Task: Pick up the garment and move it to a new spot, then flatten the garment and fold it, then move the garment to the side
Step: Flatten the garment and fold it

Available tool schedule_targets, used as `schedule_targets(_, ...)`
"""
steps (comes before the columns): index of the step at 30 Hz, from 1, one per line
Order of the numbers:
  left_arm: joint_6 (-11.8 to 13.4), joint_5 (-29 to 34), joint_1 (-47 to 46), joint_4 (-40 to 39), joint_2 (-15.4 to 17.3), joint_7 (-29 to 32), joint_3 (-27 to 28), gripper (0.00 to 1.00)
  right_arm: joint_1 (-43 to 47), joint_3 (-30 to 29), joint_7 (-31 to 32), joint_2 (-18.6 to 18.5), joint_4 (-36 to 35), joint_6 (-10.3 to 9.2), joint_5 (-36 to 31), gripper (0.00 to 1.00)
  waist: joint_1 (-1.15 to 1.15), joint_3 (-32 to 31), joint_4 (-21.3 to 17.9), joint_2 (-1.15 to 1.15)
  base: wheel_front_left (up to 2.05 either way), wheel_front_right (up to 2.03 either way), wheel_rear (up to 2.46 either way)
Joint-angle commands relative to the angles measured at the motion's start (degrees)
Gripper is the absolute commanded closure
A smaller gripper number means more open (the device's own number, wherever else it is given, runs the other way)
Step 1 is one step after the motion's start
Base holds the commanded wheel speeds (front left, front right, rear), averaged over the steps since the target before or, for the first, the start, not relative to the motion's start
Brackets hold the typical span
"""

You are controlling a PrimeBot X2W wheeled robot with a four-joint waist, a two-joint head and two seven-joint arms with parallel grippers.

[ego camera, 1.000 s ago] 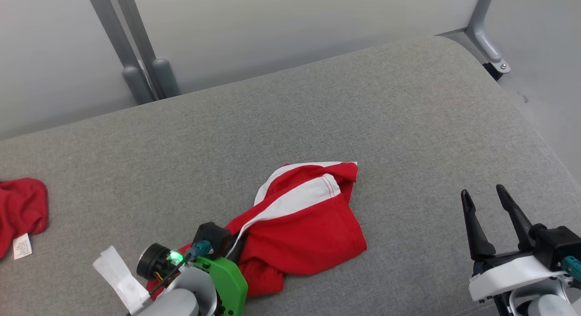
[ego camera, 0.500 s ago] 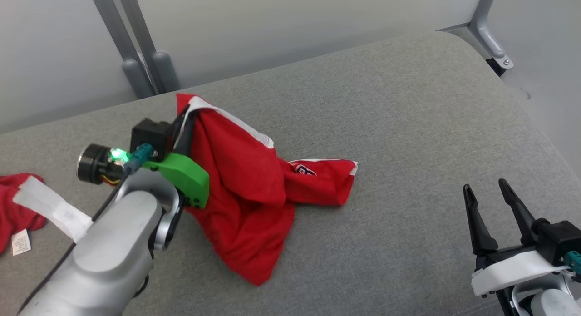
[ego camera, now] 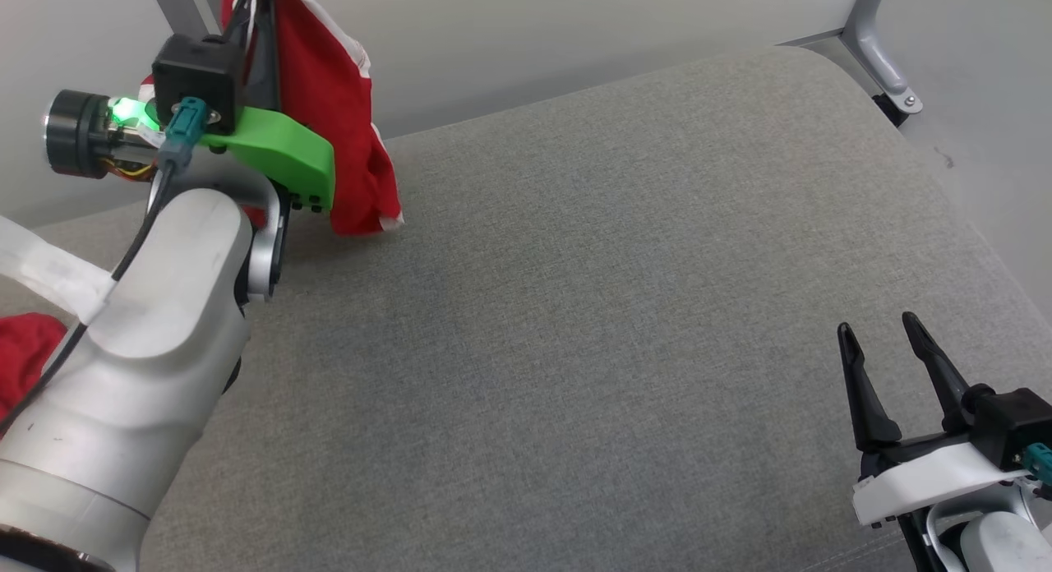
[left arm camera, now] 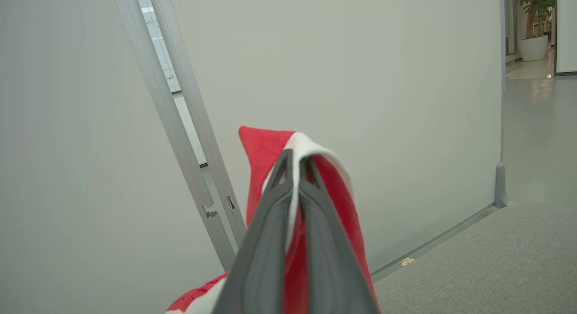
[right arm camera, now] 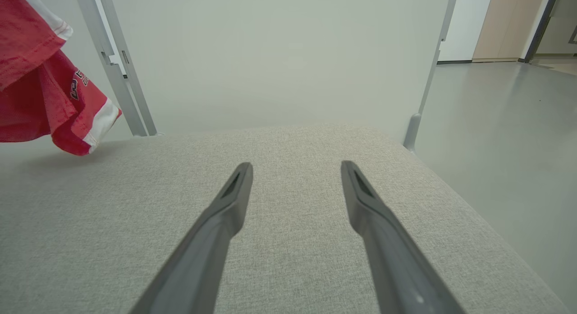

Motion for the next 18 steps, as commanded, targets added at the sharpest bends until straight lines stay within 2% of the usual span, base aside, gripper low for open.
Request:
schedule_targets(1,-0.22,0.51,-0.08,0.63,-0.32,-0.42,-0.5,1.0,-0.71,0.1,-0.19,0.04,0.15,0.0,0.66,0.0,0.0,-0.02,-0.11,0.0,0.0,0.0,0.0)
schedule_targets(5,-1.85,1.22,4.4,1.84,-1.92,-0.43,-3.61,1.0,-0.24,-0.26,-0.19,0.38,0.17,0.0,0.62,0.0,0.0,-0.12,-0.19,0.0,0.0,0.0,0.0)
schedule_targets(9,-4.75,1.66,11.9,1.72,-4.07,-0.19,-8.78,1.0,0.8,-0.91,-0.19,0.77,0.29,0.0,0.64,0.0,0.0,-0.12,0.05,0.0,0.0,0.0,0.0)
schedule_targets(13,-5.37,2.01,19.56,0.32,-6.47,-0.04,-13.29,1.0,1.41,-1.17,-0.19,1.01,0.23,0.0,0.63,0.0,0.0,-0.08,0.41,0.0,0.0,0.0,0.0)
schedule_targets(17,-4.97,3.58,25.01,-1.28,-8.27,0.03,-17.41,1.0,1.16,-1.14,-0.19,0.95,0.31,0.0,0.72,0.0,0.0,-0.07,1.08,0.0,0.0,0.0,0.0)
schedule_targets(18,-5.25,3.47,27.22,-1.65,-8.89,0.2,-18.91,0.91,0.98,-0.92,-0.19,0.92,0.33,0.0,0.69,0.0,0.0,-0.17,1.29,0.0,0.0,0.0,0.0)
